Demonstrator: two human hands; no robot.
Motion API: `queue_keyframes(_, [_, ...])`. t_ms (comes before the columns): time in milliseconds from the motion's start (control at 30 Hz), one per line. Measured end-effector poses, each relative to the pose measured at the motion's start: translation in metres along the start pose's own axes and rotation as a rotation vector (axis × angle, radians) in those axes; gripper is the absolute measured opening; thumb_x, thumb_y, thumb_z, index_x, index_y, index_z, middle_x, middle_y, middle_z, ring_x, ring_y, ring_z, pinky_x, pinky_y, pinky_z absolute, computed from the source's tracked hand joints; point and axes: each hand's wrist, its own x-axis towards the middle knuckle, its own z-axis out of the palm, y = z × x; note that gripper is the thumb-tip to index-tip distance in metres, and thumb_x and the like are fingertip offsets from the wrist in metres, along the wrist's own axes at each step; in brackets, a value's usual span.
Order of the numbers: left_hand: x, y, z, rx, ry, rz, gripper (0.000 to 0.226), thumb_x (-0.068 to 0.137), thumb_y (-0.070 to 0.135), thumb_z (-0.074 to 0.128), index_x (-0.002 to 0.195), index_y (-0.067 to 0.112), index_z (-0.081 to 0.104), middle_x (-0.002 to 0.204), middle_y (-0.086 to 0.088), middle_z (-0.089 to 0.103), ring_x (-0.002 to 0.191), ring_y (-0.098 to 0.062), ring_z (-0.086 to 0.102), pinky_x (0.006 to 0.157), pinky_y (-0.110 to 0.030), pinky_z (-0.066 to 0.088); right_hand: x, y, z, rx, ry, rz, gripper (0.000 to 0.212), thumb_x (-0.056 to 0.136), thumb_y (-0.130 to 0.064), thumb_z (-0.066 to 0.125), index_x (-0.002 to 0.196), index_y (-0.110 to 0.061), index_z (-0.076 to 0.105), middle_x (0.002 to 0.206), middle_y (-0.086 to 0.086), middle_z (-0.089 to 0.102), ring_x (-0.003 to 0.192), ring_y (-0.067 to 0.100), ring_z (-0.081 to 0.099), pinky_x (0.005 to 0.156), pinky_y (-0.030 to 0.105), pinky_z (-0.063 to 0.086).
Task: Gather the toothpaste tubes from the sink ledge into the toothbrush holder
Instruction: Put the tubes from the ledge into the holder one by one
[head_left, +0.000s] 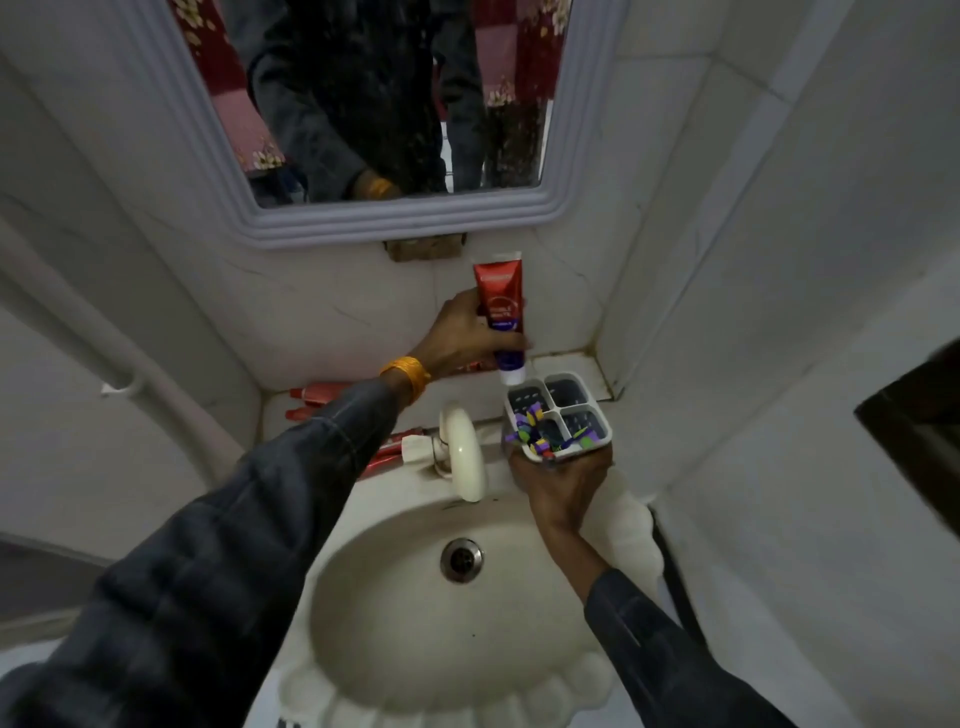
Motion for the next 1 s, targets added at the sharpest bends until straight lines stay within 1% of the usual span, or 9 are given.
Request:
queue_keyframes(33, [-0.002, 0.002, 0.005, -0.003, -0.019, 0.004, 0.045, 0.073, 0.021, 0.084, 0.112, 0.011, 0.062, 0.097, 0.007, 0.067, 0.083, -0.002, 0.065, 0.07, -0.012, 0.053, 0.0, 0.0, 0.0, -0.007, -0.002, -0.001, 0.118, 0.048, -0.017, 0.111, 0.146, 0.006, 0.05, 0.139, 0.02, 0.067, 0.129, 0.037, 0.064, 0.104, 0.025, 0.046])
queue_keyframes(100, [-0.007, 0.001, 0.018, 0.019, -0.042, 0.001, 0.037, 0.072, 0.023, 0.085, 0.101, 0.013, 0.065, 0.09, 0.004, 0.07, 0.073, -0.006, 0.067, 0.06, -0.018, 0.055, -0.001, -0.002, -0.001, -0.02, 0.009, -0.008, 0.121, 0.047, -0.028, 0.11, 0.148, 0.003, 0.05, 0.139, 0.018, 0.068, 0.129, 0.037, 0.067, 0.107, 0.035, 0.055])
queue_keyframes(233, [-0.01, -0.005, 0.034, 0.37, -0.028, 0.031, 0.047, 0.064, 0.035, 0.088, 0.102, 0.012, 0.072, 0.1, -0.009, 0.075, 0.089, -0.023, 0.07, 0.081, -0.034, 0.057, 0.006, 0.012, 0.002, -0.013, 0.013, -0.039, 0.127, 0.044, -0.049, 0.105, 0.15, -0.003, 0.051, 0.141, 0.014, 0.069, 0.129, 0.036, 0.069, 0.109, 0.051, 0.061])
queue_keyframes(333, [-0.008, -0.005, 0.036, 0.526, -0.006, 0.078, 0.036, 0.073, 0.029, 0.081, 0.104, 0.013, 0.072, 0.104, -0.008, 0.074, 0.094, -0.026, 0.067, 0.081, -0.031, 0.051, 0.007, 0.006, 0.002, -0.039, 0.02, -0.052, 0.125, 0.043, -0.047, 0.109, 0.146, -0.001, 0.056, 0.137, 0.012, 0.07, 0.126, 0.037, 0.071, 0.107, 0.049, 0.062])
queue_keyframes(433, [-0.006, -0.006, 0.035, 0.619, -0.031, 0.083, 0.022, 0.077, 0.024, 0.075, 0.097, 0.015, 0.073, 0.097, -0.007, 0.075, 0.088, -0.026, 0.068, 0.074, -0.029, 0.049, 0.0, -0.003, 0.001, -0.119, 0.027, -0.062, 0.125, 0.045, -0.03, 0.113, 0.147, 0.01, 0.051, 0.134, 0.024, 0.065, 0.126, 0.044, 0.064, 0.106, 0.029, 0.044])
queue_keyframes(500, [-0.006, -0.008, 0.036, 0.671, -0.066, 0.087, 0.018, 0.08, 0.024, 0.074, 0.094, 0.012, 0.072, 0.093, -0.009, 0.074, 0.082, -0.027, 0.066, 0.075, -0.032, 0.054, 0.0, -0.005, 0.0, -0.128, 0.007, -0.081, 0.124, 0.047, -0.027, 0.113, 0.147, 0.011, 0.051, 0.134, 0.025, 0.064, 0.126, 0.043, 0.062, 0.102, 0.025, 0.039])
queue_keyframes(733, [-0.014, -0.005, 0.034, 0.825, -0.085, 0.229, 0.023, 0.085, 0.018, 0.066, 0.069, 0.019, 0.049, 0.073, -0.004, 0.058, 0.066, -0.021, 0.048, 0.061, -0.028, 0.033, -0.004, -0.006, -0.001, -0.129, 0.036, -0.064, 0.124, 0.046, -0.025, 0.114, 0.147, 0.01, 0.051, 0.137, 0.025, 0.065, 0.126, 0.044, 0.065, 0.108, 0.043, 0.054])
queue_keyframes(833, [-0.017, -0.001, 0.034, 0.855, -0.04, 0.318, 0.025, 0.084, 0.014, 0.062, 0.066, 0.018, 0.046, 0.076, -0.007, 0.062, 0.065, -0.02, 0.044, 0.06, -0.028, 0.029, -0.004, -0.006, 0.0, -0.072, 0.03, -0.064, 0.127, 0.047, -0.042, 0.108, 0.151, 0.003, 0.051, 0.142, 0.019, 0.066, 0.129, 0.04, 0.068, 0.109, 0.058, 0.059])
queue_keyframes(1000, [-0.02, -0.001, 0.034, 0.861, -0.004, 0.43, 0.013, 0.086, 0.011, 0.058, 0.073, 0.012, 0.059, 0.082, -0.01, 0.066, 0.064, -0.023, 0.048, 0.059, -0.029, 0.03, -0.004, -0.004, 0.001, -0.041, 0.052, -0.084, 0.129, 0.046, -0.059, 0.092, 0.149, 0.007, 0.051, 0.141, 0.024, 0.065, 0.129, 0.045, 0.067, 0.111, 0.058, 0.057])
